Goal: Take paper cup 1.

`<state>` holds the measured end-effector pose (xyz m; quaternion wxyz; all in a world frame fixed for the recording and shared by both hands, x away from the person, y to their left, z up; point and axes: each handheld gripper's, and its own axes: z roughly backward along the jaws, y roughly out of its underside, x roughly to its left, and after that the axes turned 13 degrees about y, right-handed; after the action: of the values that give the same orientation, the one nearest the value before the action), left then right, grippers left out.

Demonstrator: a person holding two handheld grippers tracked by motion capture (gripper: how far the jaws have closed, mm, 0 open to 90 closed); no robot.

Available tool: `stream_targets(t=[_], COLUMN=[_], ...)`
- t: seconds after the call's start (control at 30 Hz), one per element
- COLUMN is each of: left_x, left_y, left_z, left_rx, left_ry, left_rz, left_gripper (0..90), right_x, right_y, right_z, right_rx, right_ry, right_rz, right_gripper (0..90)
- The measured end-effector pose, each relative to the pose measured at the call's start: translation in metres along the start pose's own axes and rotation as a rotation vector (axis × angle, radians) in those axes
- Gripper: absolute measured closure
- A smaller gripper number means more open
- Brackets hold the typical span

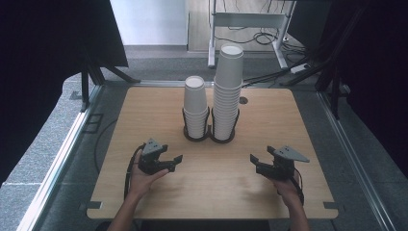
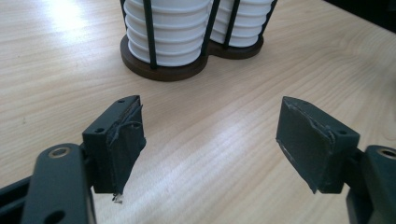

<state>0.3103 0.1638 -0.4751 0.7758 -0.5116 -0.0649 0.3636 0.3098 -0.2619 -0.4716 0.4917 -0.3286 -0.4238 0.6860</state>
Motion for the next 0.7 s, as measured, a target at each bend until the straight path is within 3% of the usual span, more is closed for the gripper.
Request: stream_targets(t=[0.1, 0.2, 0.27, 0.37, 0.57, 0.7], left_x=[-0.002, -0.002, -0.003, -0.012, -0.014, -0.009], left_y=[-0.004, -0.006, -0.006, -0.006, -0.007, -0.005], left_z=[0.009, 0.014, 0.014, 0.009, 0.009, 0.010], left_rx=[-0.026, -0.058, -0.059, -0.066, -0.039, -0.050], left_ry=[-0.005, 0.048, 0.048, 0.017, 0.013, 0.016], left_rz=[-0.001, 0.000, -0.009, -0.055, -0.051, -0.027], left_gripper=[19.5, 20.2, 25.1, 25.2, 21.6, 21.9], right_x=[0.004, 0.010, 0.014, 0.021, 0.034, 0.040], right_y=[0.000, 0.000, 0.000, -0.002, -0.005, -0.004], right_z=[-0.002, -0.006, -0.008, -0.010, -0.015, -0.017], right_rx=[0.000, 0.008, 0.008, 0.006, -0.002, -0.004], right_ry=[-0.018, -0.034, -0.035, -0.035, -0.035, -0.050], right_rz=[-0.002, 0.017, 0.028, 0.051, 0.094, 0.107], right_gripper=[21.6, 21.9, 22.2, 22.6, 23.4, 23.4])
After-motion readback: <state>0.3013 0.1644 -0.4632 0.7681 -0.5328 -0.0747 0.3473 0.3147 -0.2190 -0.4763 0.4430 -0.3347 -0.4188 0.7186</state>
